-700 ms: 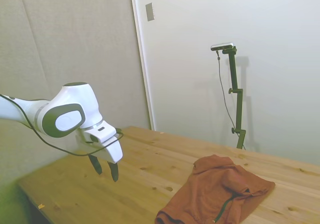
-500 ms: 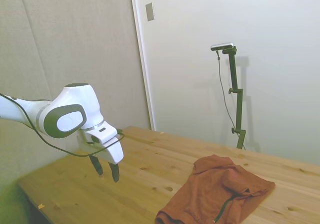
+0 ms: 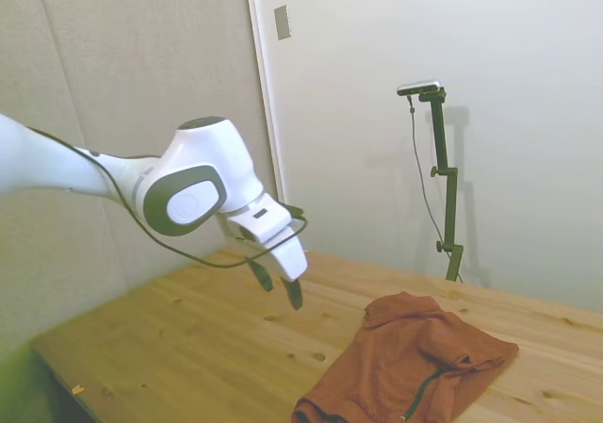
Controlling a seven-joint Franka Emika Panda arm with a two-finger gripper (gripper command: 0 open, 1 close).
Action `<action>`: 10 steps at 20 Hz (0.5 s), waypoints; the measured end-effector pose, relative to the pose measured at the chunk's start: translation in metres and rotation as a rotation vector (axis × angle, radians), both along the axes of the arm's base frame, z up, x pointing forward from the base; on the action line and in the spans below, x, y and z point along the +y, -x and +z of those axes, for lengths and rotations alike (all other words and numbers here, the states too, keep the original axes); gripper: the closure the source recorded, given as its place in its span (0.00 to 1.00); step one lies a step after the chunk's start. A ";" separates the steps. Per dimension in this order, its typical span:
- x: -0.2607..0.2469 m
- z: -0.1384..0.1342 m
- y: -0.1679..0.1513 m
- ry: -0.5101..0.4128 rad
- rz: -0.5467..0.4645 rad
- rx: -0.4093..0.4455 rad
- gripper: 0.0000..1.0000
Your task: Unfold the shorts
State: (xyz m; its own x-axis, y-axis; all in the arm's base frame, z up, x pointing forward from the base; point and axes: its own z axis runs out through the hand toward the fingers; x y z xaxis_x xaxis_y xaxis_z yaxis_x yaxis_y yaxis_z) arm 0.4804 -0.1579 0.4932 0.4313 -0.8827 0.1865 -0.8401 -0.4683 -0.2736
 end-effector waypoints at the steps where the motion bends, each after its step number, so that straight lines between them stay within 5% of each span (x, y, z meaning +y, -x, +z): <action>1: -0.022 0.002 -0.005 -0.004 -0.024 -0.008 0.00; 8: -0.156 0.001 -0.023 -0.036 -0.169 -0.063 0.00; 10: -0.170 -0.006 -0.051 -0.023 -0.177 -0.058 0.00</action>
